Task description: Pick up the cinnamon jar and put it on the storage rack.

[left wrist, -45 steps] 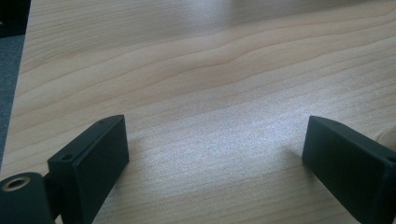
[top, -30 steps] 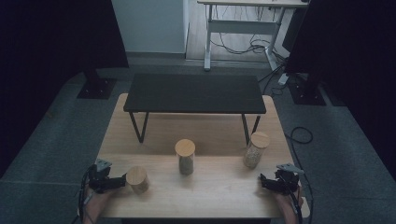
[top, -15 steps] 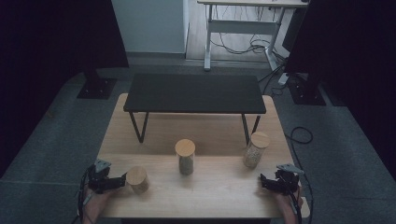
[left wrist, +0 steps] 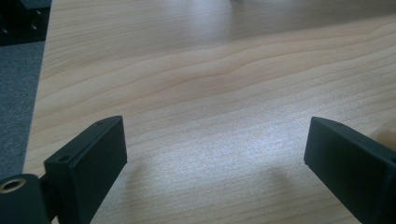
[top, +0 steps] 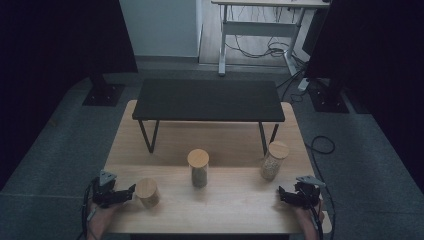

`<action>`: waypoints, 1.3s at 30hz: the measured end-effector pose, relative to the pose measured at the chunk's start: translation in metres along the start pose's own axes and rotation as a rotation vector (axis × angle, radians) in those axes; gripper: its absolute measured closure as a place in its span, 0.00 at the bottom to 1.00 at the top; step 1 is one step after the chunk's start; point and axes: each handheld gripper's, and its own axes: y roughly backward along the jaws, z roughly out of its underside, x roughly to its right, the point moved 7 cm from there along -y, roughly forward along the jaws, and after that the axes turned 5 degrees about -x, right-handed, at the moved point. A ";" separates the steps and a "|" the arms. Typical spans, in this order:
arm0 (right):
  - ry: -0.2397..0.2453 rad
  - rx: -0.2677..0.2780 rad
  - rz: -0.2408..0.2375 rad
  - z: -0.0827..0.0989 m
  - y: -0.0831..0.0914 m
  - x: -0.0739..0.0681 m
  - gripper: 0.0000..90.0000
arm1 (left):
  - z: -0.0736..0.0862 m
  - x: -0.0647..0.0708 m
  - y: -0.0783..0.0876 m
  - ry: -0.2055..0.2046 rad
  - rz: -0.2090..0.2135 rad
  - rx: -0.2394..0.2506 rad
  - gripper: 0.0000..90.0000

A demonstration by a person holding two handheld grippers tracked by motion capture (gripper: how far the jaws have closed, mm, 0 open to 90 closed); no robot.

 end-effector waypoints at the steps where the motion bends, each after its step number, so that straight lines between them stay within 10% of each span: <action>1: 0.000 0.000 0.000 0.000 0.000 0.000 0.06 | 0.000 0.000 0.001 0.003 0.000 0.004 0.06; 39: 0.000 0.000 0.000 0.000 0.000 0.000 0.06 | -0.006 0.005 0.021 -0.001 0.020 0.069 0.07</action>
